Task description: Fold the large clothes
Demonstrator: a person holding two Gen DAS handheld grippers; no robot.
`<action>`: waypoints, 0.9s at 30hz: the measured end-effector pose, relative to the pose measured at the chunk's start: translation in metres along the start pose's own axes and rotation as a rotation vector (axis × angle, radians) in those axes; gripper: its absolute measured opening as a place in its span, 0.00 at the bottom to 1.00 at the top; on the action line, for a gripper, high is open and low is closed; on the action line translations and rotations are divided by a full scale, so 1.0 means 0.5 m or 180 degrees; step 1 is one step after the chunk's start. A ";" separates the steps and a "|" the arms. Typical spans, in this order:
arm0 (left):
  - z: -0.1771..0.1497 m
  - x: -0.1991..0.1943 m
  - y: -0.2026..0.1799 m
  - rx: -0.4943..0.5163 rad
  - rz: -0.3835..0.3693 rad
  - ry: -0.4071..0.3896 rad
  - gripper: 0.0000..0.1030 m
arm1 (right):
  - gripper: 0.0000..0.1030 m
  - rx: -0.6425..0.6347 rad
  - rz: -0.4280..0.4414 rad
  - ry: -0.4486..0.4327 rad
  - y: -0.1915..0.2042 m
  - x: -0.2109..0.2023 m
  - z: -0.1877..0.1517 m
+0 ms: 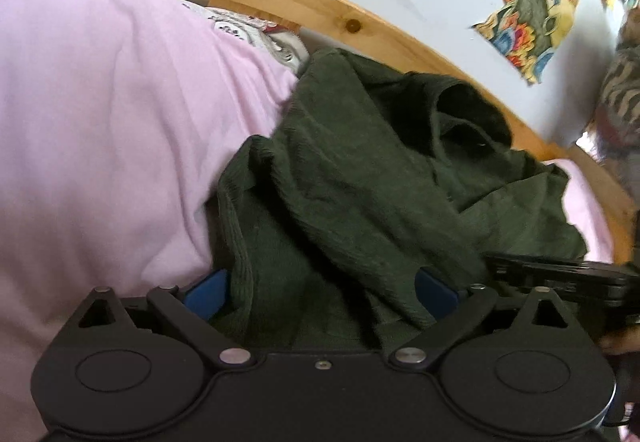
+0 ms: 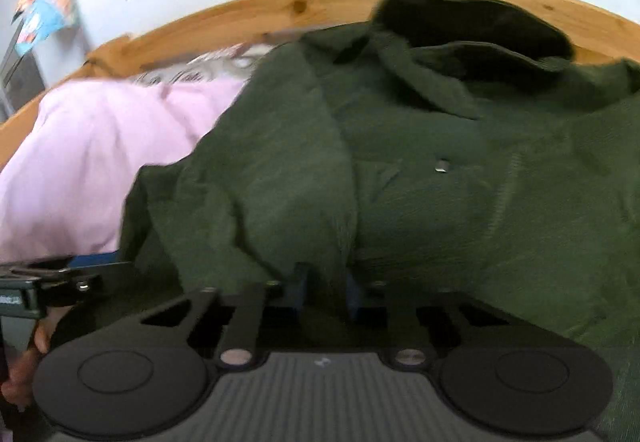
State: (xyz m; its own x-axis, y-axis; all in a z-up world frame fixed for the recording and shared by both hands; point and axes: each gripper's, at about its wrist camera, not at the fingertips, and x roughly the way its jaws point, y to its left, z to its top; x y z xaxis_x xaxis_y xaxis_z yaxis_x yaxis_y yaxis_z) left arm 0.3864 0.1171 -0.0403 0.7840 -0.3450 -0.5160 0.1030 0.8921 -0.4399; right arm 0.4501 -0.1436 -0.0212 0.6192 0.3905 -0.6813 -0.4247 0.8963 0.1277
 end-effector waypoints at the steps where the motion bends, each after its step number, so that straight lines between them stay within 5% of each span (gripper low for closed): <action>1: -0.001 0.001 -0.001 -0.0003 -0.0043 0.0017 0.92 | 0.07 -0.0096 0.0018 0.0026 0.010 -0.002 0.001; 3: -0.004 0.003 -0.005 0.0023 -0.0099 0.0054 0.87 | 0.06 -0.0354 -0.0159 -0.0012 0.043 -0.019 0.000; 8: -0.008 0.006 -0.015 0.0158 -0.0007 0.0083 0.84 | 0.05 -0.0977 -0.1000 -0.0700 0.090 -0.083 0.019; 11: -0.007 0.013 -0.014 0.0160 0.0269 0.0130 0.84 | 0.06 -0.1002 -0.1077 -0.0559 0.081 -0.049 0.024; 12: -0.007 0.014 -0.011 0.0148 0.0328 0.0136 0.84 | 0.09 -0.1067 -0.1163 -0.0502 0.081 -0.033 0.016; 15: -0.004 0.009 -0.006 0.0097 0.0352 0.0101 0.84 | 0.39 -0.1165 -0.1489 -0.0571 0.090 -0.036 -0.023; 18: -0.005 0.000 -0.014 0.0161 0.0332 0.0030 0.86 | 0.51 -0.0878 -0.1469 -0.0632 0.083 -0.063 -0.076; 22: -0.007 -0.012 -0.028 0.0226 0.0215 -0.0069 0.91 | 0.49 -0.0777 -0.1332 -0.0116 0.076 -0.018 -0.171; 27: -0.008 -0.010 -0.031 0.0238 0.0231 -0.0061 0.93 | 0.52 -0.0603 -0.1123 -0.0101 0.110 -0.073 -0.213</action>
State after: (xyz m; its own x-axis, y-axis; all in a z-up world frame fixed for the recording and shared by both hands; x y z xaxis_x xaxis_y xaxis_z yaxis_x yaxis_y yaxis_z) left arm 0.3782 0.1040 -0.0339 0.8026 -0.2735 -0.5302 0.0902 0.9341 -0.3454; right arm 0.3335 -0.1310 -0.0660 0.7676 0.0746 -0.6366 -0.2948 0.9230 -0.2473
